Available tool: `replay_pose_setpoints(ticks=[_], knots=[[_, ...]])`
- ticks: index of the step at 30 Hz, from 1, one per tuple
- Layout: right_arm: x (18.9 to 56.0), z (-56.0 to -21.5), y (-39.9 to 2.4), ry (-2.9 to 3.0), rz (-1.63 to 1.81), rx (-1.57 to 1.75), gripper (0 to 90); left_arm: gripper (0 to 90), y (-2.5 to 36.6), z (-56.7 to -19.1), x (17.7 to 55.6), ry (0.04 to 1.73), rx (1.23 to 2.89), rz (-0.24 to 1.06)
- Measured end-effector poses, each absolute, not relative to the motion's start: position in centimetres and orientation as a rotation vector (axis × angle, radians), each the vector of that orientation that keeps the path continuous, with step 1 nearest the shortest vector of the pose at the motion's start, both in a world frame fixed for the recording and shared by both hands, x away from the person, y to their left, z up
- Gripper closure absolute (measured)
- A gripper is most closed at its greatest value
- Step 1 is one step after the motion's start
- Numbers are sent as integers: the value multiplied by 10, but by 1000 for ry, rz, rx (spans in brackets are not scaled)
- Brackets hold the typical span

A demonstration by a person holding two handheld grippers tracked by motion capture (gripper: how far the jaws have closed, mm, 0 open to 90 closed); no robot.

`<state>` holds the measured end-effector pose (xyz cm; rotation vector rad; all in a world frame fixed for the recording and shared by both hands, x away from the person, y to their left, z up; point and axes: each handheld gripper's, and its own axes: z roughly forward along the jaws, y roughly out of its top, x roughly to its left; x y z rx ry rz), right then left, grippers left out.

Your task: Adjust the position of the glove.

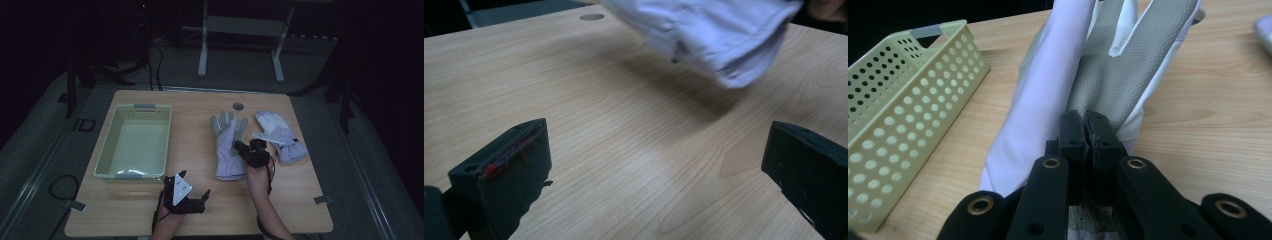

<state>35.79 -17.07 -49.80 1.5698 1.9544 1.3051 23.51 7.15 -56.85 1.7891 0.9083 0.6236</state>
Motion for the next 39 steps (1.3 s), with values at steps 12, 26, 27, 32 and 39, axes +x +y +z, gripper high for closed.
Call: replay_pose_setpoints(ticks=[12,26,27,32,39], knots=[[385,-535,-139,2028,1173,1621,865,0,71,-568,235,906,1790,622],[390,-539,-147,2073,1119,1573,580,0,71,-569,235,902,1789,618],[391,-536,-151,2081,1111,1554,562,0,71,-569,235,901,1791,620],[394,-519,-176,2102,1054,1484,540,0,71,-568,235,904,1793,619],[398,-498,-222,2103,984,1408,504,0,71,-568,235,902,1794,623]])
